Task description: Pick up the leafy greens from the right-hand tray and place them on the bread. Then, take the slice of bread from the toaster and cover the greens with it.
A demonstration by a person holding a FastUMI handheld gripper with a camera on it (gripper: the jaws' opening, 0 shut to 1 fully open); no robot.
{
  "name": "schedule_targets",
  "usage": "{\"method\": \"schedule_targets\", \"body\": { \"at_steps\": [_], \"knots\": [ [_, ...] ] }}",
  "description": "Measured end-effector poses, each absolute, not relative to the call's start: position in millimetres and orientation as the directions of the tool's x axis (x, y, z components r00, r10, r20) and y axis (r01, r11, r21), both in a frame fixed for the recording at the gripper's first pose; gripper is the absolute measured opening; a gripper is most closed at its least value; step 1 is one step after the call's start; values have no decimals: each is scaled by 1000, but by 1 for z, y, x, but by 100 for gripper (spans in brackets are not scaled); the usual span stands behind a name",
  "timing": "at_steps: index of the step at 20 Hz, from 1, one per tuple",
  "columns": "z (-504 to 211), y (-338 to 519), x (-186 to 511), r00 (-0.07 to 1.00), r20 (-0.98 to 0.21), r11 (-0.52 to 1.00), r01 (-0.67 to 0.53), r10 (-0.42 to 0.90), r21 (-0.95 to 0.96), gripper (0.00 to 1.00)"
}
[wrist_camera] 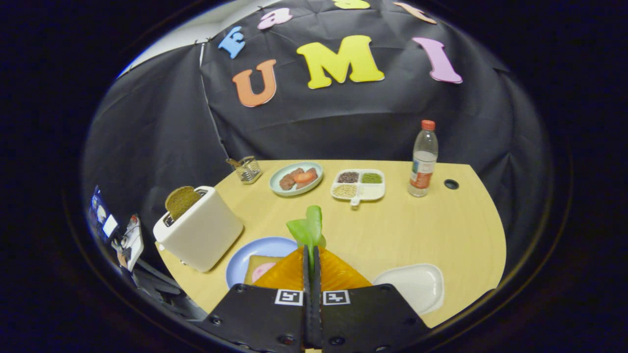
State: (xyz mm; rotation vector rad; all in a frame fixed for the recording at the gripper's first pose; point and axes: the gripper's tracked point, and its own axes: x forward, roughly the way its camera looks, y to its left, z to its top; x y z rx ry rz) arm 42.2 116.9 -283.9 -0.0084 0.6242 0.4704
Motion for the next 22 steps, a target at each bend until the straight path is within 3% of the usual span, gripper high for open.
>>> {"method": "schedule_targets", "body": {
  "at_steps": [13, 22],
  "knots": [
    [-345, 187, 49, 700, -620, 836, -534, 354, -126, 0],
    [-356, 210, 25, 654, -652, 873, -488, 383, 24, 3]
  ]
}}
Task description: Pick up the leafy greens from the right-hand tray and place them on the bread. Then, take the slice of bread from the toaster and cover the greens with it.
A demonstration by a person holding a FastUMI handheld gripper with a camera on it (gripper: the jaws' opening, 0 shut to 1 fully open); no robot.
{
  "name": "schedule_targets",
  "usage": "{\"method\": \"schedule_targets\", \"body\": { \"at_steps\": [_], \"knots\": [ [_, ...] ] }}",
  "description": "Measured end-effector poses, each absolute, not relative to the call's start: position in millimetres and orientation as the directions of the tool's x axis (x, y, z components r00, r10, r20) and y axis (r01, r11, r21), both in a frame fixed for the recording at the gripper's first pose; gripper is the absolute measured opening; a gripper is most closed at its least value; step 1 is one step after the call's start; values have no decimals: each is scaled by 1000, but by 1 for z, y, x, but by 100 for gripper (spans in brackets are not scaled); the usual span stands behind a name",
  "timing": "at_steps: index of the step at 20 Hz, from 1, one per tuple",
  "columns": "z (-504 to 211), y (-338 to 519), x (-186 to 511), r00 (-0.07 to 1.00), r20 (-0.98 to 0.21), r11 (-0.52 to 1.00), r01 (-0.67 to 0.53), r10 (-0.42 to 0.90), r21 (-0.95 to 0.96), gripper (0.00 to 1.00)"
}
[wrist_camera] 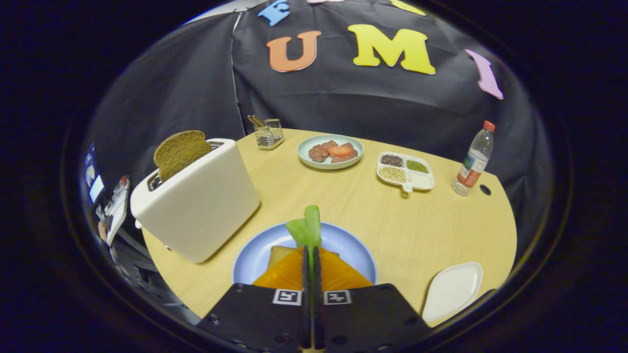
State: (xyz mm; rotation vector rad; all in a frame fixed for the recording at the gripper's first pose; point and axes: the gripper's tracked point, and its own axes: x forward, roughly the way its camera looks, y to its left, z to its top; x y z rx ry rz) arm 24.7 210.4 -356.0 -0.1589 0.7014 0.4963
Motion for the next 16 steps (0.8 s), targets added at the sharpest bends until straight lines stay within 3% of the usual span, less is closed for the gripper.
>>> {"method": "schedule_targets", "body": {
  "at_steps": [3, 10, 13, 16],
  "knots": [
    [-353, 217, 19, 654, -649, 872, -489, 390, 31, 14],
    [-347, 224, 12, 658, -640, 865, -501, 397, 22, 25],
    [-341, 223, 11, 672, -632, 871, -490, 387, 13, 46],
    [-326, 224, 8, 701, -604, 882, -470, 379, 8, 61]
  ]
}}
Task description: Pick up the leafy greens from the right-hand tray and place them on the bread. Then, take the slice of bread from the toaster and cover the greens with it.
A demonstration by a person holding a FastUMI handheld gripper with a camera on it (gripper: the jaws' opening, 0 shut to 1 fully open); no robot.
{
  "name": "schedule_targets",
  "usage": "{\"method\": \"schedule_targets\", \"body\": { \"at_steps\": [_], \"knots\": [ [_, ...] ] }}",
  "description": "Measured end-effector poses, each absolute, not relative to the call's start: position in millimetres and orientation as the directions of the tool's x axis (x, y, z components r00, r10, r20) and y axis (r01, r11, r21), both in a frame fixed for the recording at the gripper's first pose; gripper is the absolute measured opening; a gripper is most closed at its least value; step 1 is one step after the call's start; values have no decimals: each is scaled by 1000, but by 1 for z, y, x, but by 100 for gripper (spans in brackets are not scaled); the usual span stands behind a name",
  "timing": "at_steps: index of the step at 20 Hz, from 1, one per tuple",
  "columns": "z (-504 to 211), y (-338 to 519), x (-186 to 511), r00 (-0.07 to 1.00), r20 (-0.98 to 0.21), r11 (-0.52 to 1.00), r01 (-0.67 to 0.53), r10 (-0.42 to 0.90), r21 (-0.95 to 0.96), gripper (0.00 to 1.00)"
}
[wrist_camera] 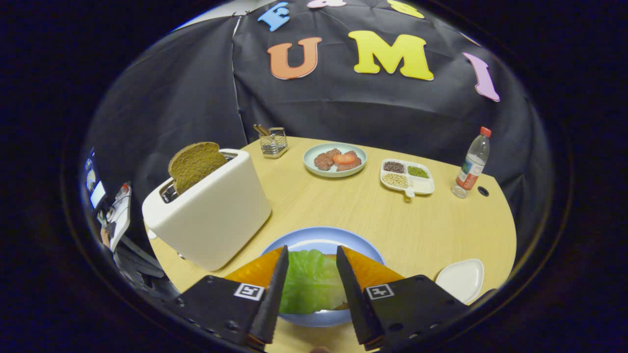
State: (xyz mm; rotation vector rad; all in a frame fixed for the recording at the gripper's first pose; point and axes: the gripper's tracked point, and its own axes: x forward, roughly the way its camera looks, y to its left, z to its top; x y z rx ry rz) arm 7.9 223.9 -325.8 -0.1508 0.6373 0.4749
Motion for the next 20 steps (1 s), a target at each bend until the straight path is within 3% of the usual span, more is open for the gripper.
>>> {"method": "schedule_targets", "body": {
  "at_steps": [3, 7, 13, 20],
  "knots": [
    [-300, 221, 8, 757, -548, 901, -434, 357, -14, 97],
    [-247, 222, 6, 833, -453, 917, -392, 317, -80, 97],
    [-184, 268, -13, 884, -355, 941, -338, 305, -34, 96],
    [-182, 367, -32, 879, -351, 940, -340, 323, 14, 96]
  ]
}}
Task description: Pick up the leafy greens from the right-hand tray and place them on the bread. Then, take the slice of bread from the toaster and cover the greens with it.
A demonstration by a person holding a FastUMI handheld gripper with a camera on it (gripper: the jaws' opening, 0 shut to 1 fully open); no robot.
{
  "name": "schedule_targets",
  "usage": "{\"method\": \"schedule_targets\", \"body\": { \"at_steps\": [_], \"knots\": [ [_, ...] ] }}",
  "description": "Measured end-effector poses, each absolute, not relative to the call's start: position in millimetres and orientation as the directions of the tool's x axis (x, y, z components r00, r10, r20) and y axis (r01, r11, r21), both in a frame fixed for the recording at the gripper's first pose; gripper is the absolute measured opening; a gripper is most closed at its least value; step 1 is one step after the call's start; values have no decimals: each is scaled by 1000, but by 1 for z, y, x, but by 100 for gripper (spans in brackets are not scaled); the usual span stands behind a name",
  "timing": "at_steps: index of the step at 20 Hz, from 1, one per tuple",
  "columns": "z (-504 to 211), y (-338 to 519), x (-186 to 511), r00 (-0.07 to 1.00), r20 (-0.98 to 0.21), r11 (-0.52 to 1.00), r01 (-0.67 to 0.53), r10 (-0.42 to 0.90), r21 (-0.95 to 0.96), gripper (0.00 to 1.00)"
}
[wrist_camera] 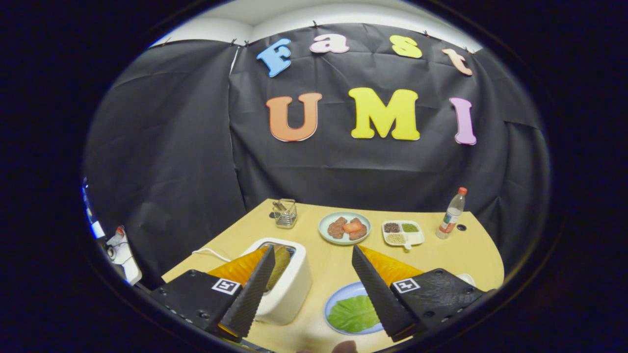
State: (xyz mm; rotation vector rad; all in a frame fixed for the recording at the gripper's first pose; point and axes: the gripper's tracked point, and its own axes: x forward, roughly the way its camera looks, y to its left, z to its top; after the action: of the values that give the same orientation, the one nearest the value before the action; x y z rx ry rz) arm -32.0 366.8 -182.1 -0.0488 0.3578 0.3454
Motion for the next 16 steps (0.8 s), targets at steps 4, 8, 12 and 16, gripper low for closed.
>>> {"method": "schedule_targets", "body": {
  "at_steps": [4, 8, 12, 16],
  "knots": [
    [-202, 401, -23, 889, -372, 962, -269, 268, 52, 96],
    [-241, 423, -14, 873, -440, 977, -207, 210, 55, 97],
    [-270, 435, -11, 854, -490, 982, -189, 175, 21, 91],
    [-281, 431, -4, 848, -515, 990, -142, 125, 6, 65]
  ]
}}
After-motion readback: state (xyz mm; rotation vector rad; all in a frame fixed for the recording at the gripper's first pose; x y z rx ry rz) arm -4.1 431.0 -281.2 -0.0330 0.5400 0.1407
